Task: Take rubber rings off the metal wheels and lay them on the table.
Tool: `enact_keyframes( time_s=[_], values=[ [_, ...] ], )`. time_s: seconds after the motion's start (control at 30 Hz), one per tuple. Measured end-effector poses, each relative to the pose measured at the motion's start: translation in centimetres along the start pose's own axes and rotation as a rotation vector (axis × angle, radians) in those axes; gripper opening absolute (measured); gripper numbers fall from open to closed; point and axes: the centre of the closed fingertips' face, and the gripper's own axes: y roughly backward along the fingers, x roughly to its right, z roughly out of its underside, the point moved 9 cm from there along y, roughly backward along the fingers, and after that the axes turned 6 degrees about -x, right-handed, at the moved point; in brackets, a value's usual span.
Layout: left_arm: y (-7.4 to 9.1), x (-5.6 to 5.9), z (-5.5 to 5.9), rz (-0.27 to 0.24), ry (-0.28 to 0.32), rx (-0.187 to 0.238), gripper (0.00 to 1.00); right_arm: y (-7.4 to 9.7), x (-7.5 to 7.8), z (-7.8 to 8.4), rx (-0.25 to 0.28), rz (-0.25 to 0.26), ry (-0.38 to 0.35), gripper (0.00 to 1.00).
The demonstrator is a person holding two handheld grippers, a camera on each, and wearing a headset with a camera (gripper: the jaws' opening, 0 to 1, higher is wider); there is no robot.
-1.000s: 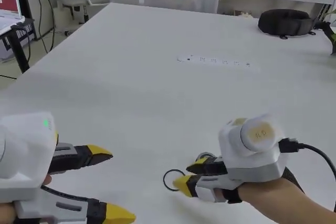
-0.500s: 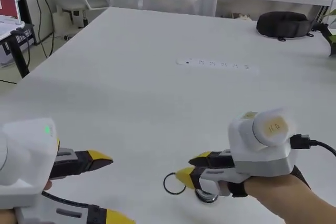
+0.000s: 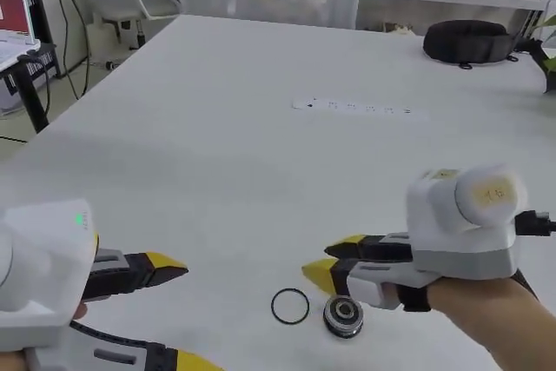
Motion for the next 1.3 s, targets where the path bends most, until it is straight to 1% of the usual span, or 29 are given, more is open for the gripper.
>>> enact_keyframes(
  time_s=[0.13, 0.17, 0.2, 0.3, 0.4, 0.53, 0.6, 0.67, 0.77, 0.9, 1.0, 1.07, 1.1, 1.13, 1.2, 1.23, 1.3],
  values=[
    [0.0, 0.0, 0.0, 0.004, 0.000, 0.001, 0.66, 0.6, 0.2, -0.4, 0.028, 0.000, -0.019, 0.24],
    [-0.1, 0.1, 0.0, 0.008, 0.002, 0.001, 0.66, 0.7, 0.2, -0.4, 0.033, -0.006, -0.025, 0.24],
    [-0.1, 0.1, 0.0, 0.010, 0.003, -0.001, 0.66, 0.9, 0.2, -0.5, 0.042, -0.023, -0.032, 0.24],
    [-0.1, 0.1, 0.0, 0.011, -0.002, 0.000, 0.66, 1.4, 0.1, -0.7, 0.067, -0.025, -0.031, 0.26],
    [-0.1, 0.2, -0.1, 0.013, 0.003, 0.006, 0.66, 1.6, 0.2, -0.8, 0.075, -0.025, -0.031, 0.27],
    [-0.1, 0.2, -0.1, 0.016, 0.000, 0.005, 0.66, 2.1, 0.2, -0.9, 0.085, -0.025, -0.030, 0.30],
    [-0.1, 0.2, -0.1, 0.018, 0.002, 0.007, 0.66, 2.6, 0.2, -1.1, 0.107, -0.032, -0.025, 0.33],
    [-0.1, 0.3, -0.1, 0.023, 0.004, 0.011, 0.66, 2.9, 0.4, -1.2, 0.115, -0.038, -0.030, 0.35],
    [-0.1, 0.3, -0.1, 0.025, 0.000, 0.012, 0.66, 3.5, 0.3, -1.5, 0.136, -0.026, 0.017, 0.37],
    [0.0, 0.4, -0.4, 0.026, -0.006, 0.028, 0.67, 4.0, 0.1, -1.7, 0.135, -0.033, 0.056, 0.42],
    [0.1, 0.5, -0.6, 0.032, -0.001, 0.053, 0.68, 4.1, 0.0, -1.7, 0.128, -0.040, 0.087, 0.45],
    [0.2, 0.6, -0.7, 0.038, -0.010, 0.052, 0.68, 4.2, -0.1, -1.8, 0.119, -0.043, 0.118, 0.46],
    [0.3, 0.6, -0.8, 0.038, -0.025, 0.041, 0.68, 4.3, -0.1, -1.8, 0.114, -0.045, 0.126, 0.47],
    [0.4, 0.7, -0.9, 0.037, -0.032, 0.038, 0.69, 4.4, -0.1, -1.9, 0.112, -0.048, 0.129, 0.47],
    [0.6, 1.0, -1.4, 0.054, -0.049, 0.042, 0.69, 4.5, 0.0, -1.9, 0.110, -0.059, 0.131, 0.46],
    [0.7, 1.2, -1.8, 0.065, -0.061, 0.052, 0.69, 4.6, 0.1, -1.8, 0.107, -0.068, 0.131, 0.45],
    [0.9, 1.4, -2.4, 0.070, -0.083, 0.064, 0.69, 4.7, 0.1, -1.7, 0.096, -0.062, 0.141, 0.44]
  ],
)
